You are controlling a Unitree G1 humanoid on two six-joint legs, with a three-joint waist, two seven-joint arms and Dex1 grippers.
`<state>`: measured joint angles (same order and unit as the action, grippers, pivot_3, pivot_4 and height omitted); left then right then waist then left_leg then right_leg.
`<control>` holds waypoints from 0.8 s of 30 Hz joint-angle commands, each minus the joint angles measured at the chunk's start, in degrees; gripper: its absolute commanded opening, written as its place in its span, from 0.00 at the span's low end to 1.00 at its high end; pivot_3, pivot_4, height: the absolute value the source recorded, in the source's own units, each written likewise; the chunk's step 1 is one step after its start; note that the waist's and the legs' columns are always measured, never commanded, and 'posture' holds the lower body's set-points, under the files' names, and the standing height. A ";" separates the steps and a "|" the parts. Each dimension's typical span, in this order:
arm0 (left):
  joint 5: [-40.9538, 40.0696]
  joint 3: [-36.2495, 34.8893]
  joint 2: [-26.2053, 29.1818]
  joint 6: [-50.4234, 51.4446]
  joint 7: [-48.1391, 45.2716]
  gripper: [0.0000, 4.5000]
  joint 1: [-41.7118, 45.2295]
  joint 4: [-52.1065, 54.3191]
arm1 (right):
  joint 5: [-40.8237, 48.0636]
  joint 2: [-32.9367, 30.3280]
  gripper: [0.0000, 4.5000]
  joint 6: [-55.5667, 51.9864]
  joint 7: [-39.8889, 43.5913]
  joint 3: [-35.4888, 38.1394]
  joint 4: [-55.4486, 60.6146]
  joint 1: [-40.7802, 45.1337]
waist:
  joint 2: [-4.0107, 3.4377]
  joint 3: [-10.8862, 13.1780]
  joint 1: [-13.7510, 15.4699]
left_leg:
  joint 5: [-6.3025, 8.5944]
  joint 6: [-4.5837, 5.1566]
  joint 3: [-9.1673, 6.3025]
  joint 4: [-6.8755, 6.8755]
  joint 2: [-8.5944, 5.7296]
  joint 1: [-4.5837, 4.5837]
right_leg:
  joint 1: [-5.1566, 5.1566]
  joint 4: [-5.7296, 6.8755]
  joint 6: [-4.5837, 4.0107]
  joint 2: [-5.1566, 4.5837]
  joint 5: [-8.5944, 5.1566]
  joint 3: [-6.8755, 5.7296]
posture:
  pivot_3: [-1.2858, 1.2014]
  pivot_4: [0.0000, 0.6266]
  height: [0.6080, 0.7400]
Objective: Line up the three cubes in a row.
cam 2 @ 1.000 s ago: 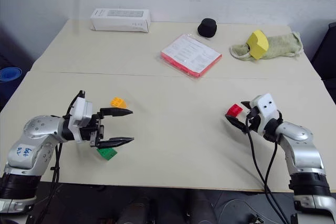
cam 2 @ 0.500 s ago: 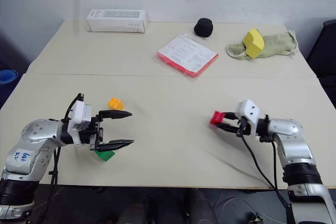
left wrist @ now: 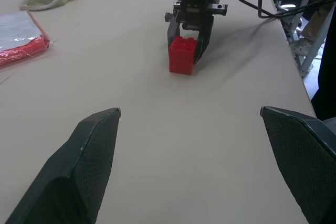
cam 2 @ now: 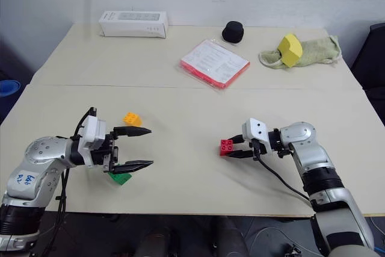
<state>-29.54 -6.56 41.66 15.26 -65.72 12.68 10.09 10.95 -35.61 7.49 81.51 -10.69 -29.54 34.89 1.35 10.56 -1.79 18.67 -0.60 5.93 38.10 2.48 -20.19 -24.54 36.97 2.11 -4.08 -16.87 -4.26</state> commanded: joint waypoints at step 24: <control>-0.03 -27.85 4.77 -5.90 6.10 1.00 -19.79 -22.04 | 20.91 1.86 1.00 3.07 -14.86 29.57 34.11 -41.38 | -0.03 0.02 0.30 | 0.47 0.32 -0.06 -0.09 0.06 0.03 | 0.04 -0.10 -0.06 -0.14 -0.03 -0.08 | 0.52 0.24 1.00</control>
<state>-27.53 -33.33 45.80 8.37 -58.53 -6.98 -14.21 30.42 -33.52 9.74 66.36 18.04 1.23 -6.00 1.31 10.58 -1.49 19.15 -0.28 5.87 38.02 2.54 -20.13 -24.49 36.88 2.06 -4.22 -16.90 -4.34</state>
